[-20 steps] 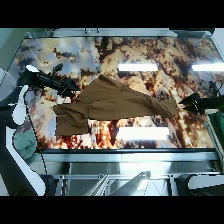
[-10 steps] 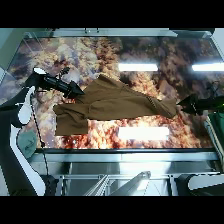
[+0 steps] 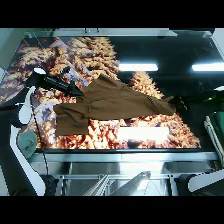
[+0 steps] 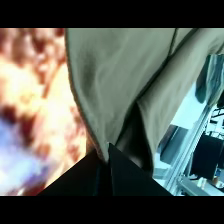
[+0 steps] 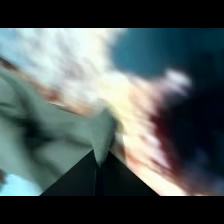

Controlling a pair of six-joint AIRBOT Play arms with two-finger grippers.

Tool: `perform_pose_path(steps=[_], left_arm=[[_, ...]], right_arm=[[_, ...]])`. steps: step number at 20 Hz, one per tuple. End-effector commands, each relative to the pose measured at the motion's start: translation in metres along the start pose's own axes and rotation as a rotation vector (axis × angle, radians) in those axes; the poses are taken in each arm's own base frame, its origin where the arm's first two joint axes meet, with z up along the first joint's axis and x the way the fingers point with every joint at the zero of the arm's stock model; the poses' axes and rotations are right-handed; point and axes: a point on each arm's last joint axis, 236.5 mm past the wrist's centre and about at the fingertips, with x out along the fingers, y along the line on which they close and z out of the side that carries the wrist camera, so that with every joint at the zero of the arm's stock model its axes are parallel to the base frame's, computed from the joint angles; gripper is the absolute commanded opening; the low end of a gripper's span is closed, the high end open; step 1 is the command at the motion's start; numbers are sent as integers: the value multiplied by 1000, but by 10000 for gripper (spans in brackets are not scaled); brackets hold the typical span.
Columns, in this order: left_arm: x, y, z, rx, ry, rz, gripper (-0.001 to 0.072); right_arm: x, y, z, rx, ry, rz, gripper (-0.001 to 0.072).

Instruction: Fold the shirts.

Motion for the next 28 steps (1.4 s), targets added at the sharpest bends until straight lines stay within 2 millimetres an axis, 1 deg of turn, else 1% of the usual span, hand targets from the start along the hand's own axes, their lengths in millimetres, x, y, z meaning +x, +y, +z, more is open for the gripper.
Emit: perform_pose_path(steps=[1,2,3,4,5,6,7,8,9,10,11,12,13,14,15,16,17,18,19,20,21,22,24,25,26,27,28], left_arm=[[-9,-42,28,43,-124,-154,24],[-18,-63,37,93,-174,-195,19],[-34,-92,47,164,-238,-229,18],[-55,-122,57,236,-311,-255,18],[-83,-158,64,316,-395,-264,18],[-112,-193,66,398,-459,-249,18],[-148,-236,61,501,-523,-214,18],[-183,-282,50,605,-588,-181,18],[-223,-335,30,731,-686,-128,18],[-261,-384,7,827,-810,-72,18],[-301,-434,-23,906,-967,-13,18],[-332,-472,-57,964,-1106,42,20],[-351,-504,-98,1031,-1212,117,20],[-356,-522,-135,1081,-1265,202,20],[-357,-531,-168,1114,-1309,325,20],[-357,-536,-196,1133,-1353,457,20],[-361,-533,-215,1134,-1397,599,20],[-367,-517,-227,1067,-1432,744,20],[-370,-498,-232,994,-1449,819,20],[-372,-478,-230,934,-1467,829,20],[-374,-454,-221,870,-1487,788,20],[-374,-426,-208,801,-1486,751,20],[-356,-364,-178,672,-1377,675,20],[-338,-340,-165,625,-1291,616,20],[-321,-322,-154,592,-1217,569,20],[-307,-311,-145,580,-1161,532,20],[-294,-306,-135,600,-1108,512,20]], right_arm=[[-11,46,8,-50,16,124,18],[-18,60,7,-67,20,154,18],[-28,76,10,-93,8,178,18],[-41,93,15,-133,-14,194,17],[-58,114,22,-180,-43,196,18],[-78,138,28,-232,-70,196,18],[-105,170,31,-310,-102,195,18],[-134,204,31,-399,-144,187,18],[-169,246,27,-515,-214,170,18],[-204,289,18,-636,-303,148,18],[-242,336,1,-770,-410,123,17],[-278,380,-24,-895,-521,101,17],[-307,417,-51,-1009,-638,81,18],[-333,448,-82,-1108,-751,61,17],[-356,474,-118,-1206,-860,32,17],[-377,494,-150,-1294,-967,-21,17],[-393,502,-175,-1361,-1050,-96,17],[-405,499,-188,-1363,-1113,-186,17],[-408,490,-189,-1334,-1130,-237,17],[-404,477,-181,-1287,-1116,-252,17],[-393,462,-166,-1234,-1078,-248,17],[-380,444,-146,-1183,-1029,-244,17],[-354,393,-98,-983,-917,-256,17],[-331,370,-83,-894,-822,-227,17],[-307,354,-76,-849,-720,-182,17],[-286,345,-73,-816,-633,-130,17],[-265,340,-72,-794,-548,-66,17]])
